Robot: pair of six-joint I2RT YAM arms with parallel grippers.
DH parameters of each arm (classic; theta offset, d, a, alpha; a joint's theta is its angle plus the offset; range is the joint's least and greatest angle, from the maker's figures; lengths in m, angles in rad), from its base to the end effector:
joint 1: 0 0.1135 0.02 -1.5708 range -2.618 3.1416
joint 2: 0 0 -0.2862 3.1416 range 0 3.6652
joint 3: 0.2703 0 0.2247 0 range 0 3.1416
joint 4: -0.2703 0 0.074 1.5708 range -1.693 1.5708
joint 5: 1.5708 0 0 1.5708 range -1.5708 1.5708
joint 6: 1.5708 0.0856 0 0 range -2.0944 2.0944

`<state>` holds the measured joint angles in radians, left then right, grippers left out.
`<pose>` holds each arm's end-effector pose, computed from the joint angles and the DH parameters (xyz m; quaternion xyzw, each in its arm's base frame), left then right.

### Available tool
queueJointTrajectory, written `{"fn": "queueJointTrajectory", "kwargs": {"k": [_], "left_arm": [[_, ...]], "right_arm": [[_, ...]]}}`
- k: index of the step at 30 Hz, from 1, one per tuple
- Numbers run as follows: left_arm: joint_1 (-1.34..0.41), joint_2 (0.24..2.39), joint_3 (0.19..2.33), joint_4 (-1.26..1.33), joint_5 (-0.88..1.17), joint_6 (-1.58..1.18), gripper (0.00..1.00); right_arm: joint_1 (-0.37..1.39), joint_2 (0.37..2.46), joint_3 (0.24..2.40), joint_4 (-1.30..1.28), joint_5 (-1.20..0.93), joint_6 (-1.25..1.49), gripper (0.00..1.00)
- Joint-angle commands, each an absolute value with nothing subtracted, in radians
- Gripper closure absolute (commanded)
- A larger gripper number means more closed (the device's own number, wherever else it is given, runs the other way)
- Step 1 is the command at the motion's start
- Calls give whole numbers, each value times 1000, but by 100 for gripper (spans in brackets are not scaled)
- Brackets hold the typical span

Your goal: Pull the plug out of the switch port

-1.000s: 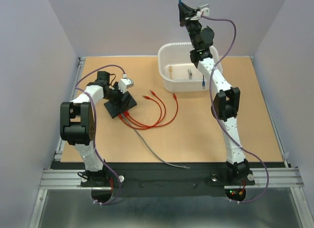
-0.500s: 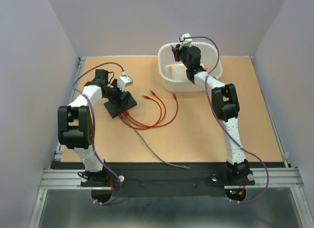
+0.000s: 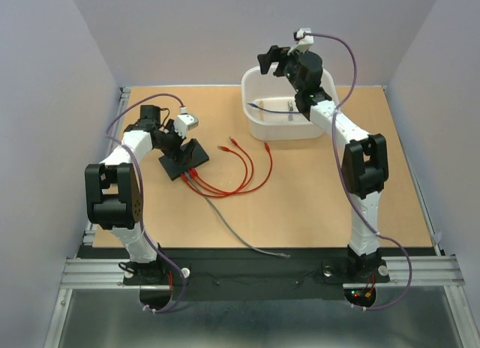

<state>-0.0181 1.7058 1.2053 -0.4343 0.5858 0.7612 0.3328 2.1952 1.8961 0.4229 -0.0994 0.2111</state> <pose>0.3627 -0.0539 0.2289 0.4290 0.8069 -0.1469 0.3785 0.5358 0.1942 0.3589 -0.0774 0.6577 0.2328 0.7122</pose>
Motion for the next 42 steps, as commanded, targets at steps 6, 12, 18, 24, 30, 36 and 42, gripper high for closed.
{"fn": "queueJointTrajectory", "kwargs": {"k": [6,12,18,24,30,36,42], "left_arm": [[112,1684,1270,-437,566,716,4],[124,1730,1240,-393,514,696,5],[167,1743,1216,-387,523,719,5],[170,1785,1204,-362,514,695,6],[167,1805,1183,-331,518,670,9],[167,1825,1178,-328,528,658,9],[163,1813,1155,-328,543,663,9]], "right_arm": [[598,1876,1620,261,-93,411,4],[725,1929,1410,299,-242,656,12],[762,2017,1283,504,-403,840,31],[770,2167,1298,598,-434,954,39],[772,2302,1304,738,-370,1153,51],[801,2365,1316,747,-322,1230,55],[822,2404,1338,746,-261,1282,55]]}}
